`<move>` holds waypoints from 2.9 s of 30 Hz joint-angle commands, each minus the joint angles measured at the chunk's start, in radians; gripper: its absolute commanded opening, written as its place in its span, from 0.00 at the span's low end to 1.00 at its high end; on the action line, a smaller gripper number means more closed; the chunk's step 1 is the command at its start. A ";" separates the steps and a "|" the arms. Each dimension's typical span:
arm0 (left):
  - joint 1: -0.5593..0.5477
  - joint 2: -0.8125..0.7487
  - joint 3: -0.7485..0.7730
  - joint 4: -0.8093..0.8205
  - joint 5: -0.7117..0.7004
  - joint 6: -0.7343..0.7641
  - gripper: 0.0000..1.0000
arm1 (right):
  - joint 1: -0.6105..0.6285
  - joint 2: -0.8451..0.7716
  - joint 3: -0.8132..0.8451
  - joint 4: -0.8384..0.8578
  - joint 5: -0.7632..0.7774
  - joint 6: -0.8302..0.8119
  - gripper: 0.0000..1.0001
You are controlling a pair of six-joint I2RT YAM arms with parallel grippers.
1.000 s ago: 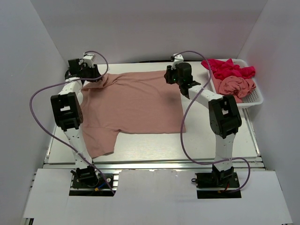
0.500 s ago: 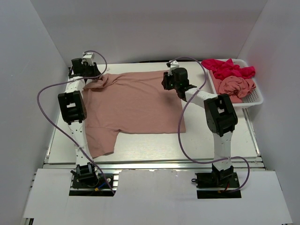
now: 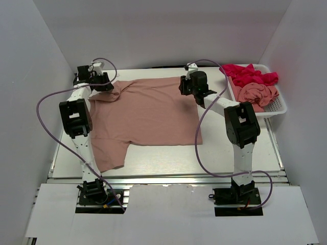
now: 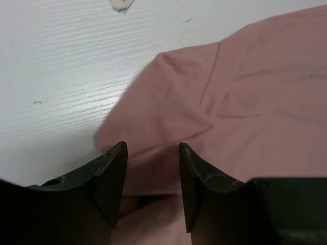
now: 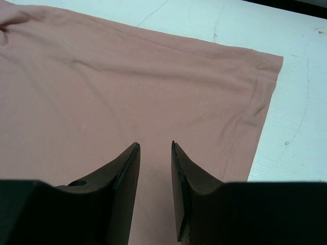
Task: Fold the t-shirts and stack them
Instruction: Flatten out the tshirt
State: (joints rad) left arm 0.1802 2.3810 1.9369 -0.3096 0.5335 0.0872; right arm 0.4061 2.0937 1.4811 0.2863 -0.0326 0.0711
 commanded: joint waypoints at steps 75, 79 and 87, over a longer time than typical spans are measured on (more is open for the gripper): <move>0.699 -0.615 -0.872 -1.096 0.128 1.145 0.89 | 0.008 -0.446 -0.611 -0.182 0.284 0.461 0.41; 0.699 -0.620 -0.869 -0.993 0.068 1.079 0.89 | -0.029 -0.442 -0.616 -0.179 0.269 0.490 0.41; 0.670 -0.675 -0.940 -0.873 -0.030 1.034 0.89 | -0.032 -0.593 -0.717 -0.222 0.238 0.585 0.41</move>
State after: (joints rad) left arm 0.8730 1.7641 1.0306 -1.2278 0.5491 1.1217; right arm 0.3733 1.6043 0.8059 0.0677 0.2176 0.5930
